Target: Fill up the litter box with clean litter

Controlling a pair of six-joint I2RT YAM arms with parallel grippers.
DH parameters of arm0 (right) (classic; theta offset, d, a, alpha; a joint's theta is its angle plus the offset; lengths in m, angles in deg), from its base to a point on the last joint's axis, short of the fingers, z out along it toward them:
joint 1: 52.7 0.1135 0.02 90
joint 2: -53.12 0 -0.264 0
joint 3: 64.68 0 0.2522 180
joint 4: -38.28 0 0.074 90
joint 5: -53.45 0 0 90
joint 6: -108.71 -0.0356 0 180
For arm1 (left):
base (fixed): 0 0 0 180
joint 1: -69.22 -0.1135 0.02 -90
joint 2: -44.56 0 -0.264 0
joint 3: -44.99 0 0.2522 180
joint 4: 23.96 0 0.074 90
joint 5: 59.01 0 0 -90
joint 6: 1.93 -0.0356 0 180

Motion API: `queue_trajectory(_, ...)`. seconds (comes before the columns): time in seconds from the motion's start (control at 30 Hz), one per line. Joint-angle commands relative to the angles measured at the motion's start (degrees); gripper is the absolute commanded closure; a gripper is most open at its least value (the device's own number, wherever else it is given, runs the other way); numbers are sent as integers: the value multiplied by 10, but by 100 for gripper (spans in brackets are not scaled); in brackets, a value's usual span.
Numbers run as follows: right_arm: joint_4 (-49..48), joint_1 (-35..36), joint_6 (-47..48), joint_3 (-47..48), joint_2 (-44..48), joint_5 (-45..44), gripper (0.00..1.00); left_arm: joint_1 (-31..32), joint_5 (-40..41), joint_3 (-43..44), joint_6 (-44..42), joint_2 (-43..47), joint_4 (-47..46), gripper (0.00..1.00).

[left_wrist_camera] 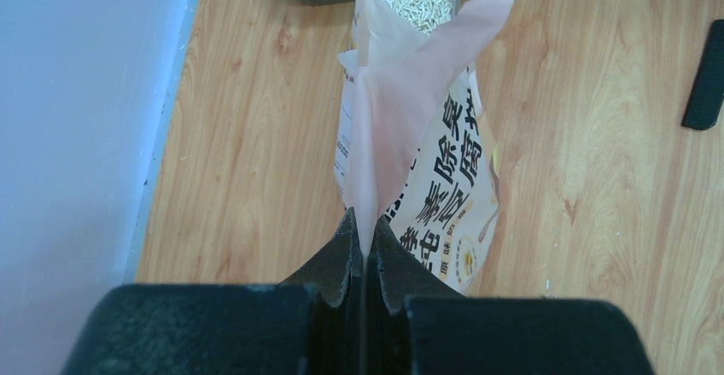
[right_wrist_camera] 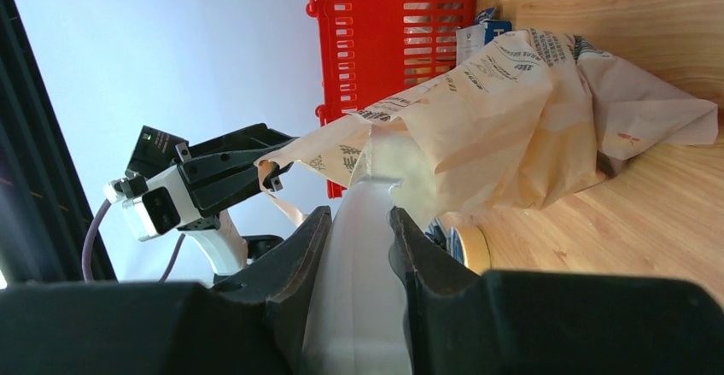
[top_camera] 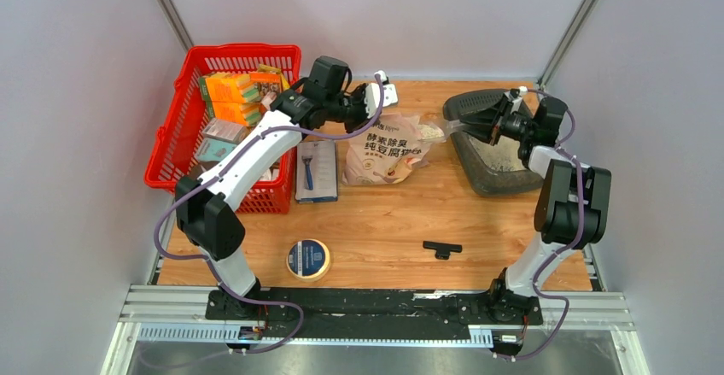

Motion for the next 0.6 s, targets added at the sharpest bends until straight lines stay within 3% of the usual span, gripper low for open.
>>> queue_trajectory(0.0,-234,-7,-159,-20,-29,29,100,0,-1,36,-19,26,-46,100)
queue_trajectory(0.03,-308,-7,-186,-24,-41,25,100,0,3,38,-17,25,-44,100)
queue_trajectory(0.33,-421,-8,-268,-18,-70,17,100,0,24,67,-19,10,-31,100)
queue_trajectory(0.57,-391,-17,-242,-16,-76,17,100,-1,26,70,-25,12,-25,100)
